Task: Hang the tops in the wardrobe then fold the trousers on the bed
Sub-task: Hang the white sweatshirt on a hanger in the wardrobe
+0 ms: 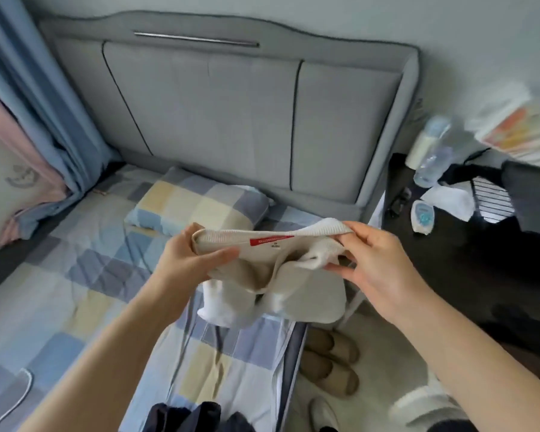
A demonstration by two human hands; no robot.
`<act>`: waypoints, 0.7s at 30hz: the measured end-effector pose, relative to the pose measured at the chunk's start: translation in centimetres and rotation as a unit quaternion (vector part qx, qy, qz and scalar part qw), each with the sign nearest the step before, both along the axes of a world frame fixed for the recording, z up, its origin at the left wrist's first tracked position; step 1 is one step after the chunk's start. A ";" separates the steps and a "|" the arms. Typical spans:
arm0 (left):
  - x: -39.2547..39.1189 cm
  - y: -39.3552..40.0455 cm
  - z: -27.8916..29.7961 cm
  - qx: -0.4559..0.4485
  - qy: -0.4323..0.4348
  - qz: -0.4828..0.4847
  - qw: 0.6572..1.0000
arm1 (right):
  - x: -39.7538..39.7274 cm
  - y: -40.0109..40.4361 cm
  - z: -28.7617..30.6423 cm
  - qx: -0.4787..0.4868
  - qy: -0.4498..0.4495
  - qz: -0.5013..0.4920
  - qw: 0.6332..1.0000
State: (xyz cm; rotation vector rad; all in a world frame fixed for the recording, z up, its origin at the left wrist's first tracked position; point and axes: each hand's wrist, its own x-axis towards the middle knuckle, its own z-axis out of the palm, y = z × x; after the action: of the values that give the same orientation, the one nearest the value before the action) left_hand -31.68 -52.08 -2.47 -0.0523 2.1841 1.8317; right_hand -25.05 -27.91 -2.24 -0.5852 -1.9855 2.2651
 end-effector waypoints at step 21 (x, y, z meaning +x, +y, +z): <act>16.8 21.3 16.9 -0.187 0.022 -0.297 0.936 | 33.9 16.1 24.5 0.167 0.126 -0.157 0.965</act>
State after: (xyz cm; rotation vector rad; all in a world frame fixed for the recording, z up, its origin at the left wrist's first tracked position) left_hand -14.87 -30.78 14.41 0.5178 2.2180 1.0871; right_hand 8.80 -11.84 22.22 -0.5044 -1.9271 1.6824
